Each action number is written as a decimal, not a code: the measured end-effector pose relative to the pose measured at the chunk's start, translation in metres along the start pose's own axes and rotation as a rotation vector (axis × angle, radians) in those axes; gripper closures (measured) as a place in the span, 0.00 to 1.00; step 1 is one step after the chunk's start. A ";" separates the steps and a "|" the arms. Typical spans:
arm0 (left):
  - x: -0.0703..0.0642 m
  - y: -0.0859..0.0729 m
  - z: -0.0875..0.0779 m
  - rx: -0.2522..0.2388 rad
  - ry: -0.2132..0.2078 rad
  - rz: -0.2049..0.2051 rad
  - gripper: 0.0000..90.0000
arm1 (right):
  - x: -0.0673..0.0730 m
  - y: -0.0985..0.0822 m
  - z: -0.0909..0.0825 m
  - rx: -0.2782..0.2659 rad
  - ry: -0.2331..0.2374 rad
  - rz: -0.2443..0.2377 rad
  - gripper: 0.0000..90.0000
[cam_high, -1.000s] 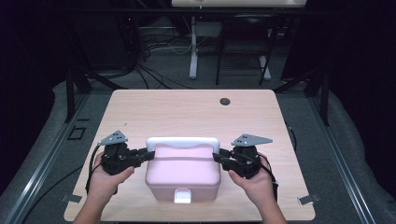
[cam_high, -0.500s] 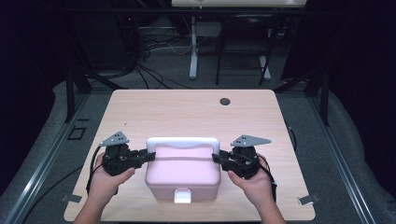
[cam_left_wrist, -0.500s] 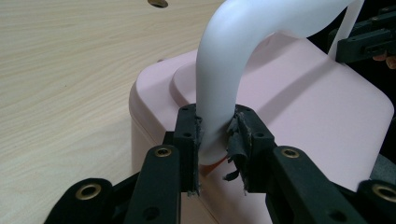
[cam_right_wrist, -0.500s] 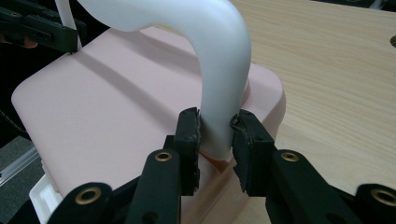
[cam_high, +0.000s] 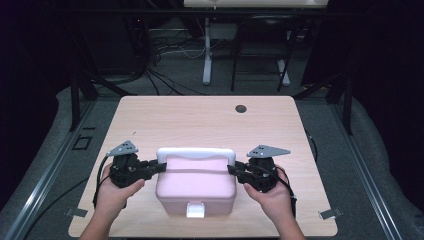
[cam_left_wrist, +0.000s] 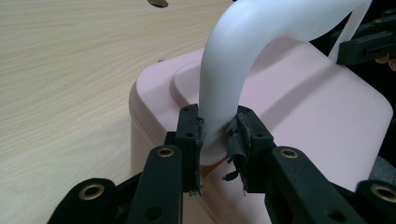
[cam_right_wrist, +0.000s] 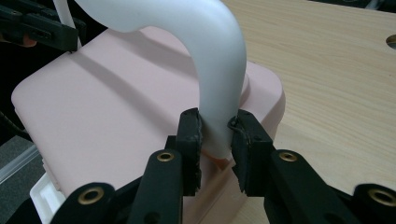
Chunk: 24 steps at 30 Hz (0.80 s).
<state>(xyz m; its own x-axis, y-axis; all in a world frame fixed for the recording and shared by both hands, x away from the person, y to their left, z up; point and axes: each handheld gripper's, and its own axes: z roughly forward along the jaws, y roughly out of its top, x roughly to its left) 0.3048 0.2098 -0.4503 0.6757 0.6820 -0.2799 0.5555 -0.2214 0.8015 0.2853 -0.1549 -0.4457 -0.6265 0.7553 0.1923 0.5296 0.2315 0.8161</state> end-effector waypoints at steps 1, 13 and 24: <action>0.000 0.000 0.000 0.000 0.001 0.003 0.82 | 0.000 0.000 0.000 0.000 0.001 0.002 0.82; -0.002 0.003 -0.001 -0.006 0.010 0.000 0.82 | -0.001 0.002 -0.002 -0.017 0.003 0.011 0.82; -0.001 0.006 -0.004 -0.029 0.002 -0.008 0.82 | -0.001 0.005 -0.004 -0.039 0.006 0.013 0.82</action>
<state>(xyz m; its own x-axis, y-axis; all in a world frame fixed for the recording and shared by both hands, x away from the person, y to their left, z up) 0.3057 0.2106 -0.4434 0.6707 0.6848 -0.2851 0.5462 -0.1959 0.8144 0.2866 -0.1571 -0.4397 -0.6234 0.7543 0.2057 0.5150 0.1981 0.8340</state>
